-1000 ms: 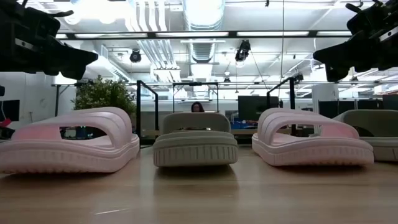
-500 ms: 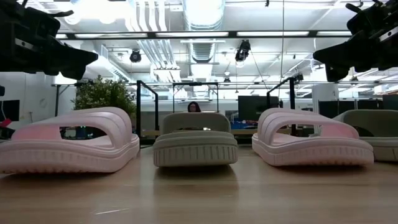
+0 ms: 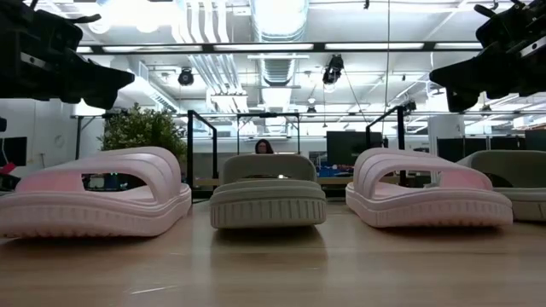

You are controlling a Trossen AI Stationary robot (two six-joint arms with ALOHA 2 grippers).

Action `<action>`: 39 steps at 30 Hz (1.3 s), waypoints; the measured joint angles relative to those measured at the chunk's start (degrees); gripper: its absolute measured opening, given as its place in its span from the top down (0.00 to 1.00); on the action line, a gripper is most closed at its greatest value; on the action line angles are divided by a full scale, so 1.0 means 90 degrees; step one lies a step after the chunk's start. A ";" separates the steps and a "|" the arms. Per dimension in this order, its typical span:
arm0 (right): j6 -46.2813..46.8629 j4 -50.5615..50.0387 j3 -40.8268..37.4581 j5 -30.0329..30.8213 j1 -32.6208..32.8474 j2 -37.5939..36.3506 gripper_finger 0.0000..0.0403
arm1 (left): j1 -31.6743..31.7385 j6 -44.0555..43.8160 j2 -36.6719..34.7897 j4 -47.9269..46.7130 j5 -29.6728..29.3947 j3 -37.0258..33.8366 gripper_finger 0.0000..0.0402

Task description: Pick and place slides into the shelf

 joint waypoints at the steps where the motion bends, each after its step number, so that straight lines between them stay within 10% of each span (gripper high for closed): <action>1: -0.0002 0.0001 0.0000 -0.0002 0.0000 0.0000 0.98 | 0.0000 0.0000 0.0000 0.0000 0.0001 0.0000 1.00; 39: -0.0621 0.0002 -0.0001 0.0086 -0.0002 0.0000 0.98 | 0.0000 0.0001 0.0000 0.0000 0.0002 0.0000 1.00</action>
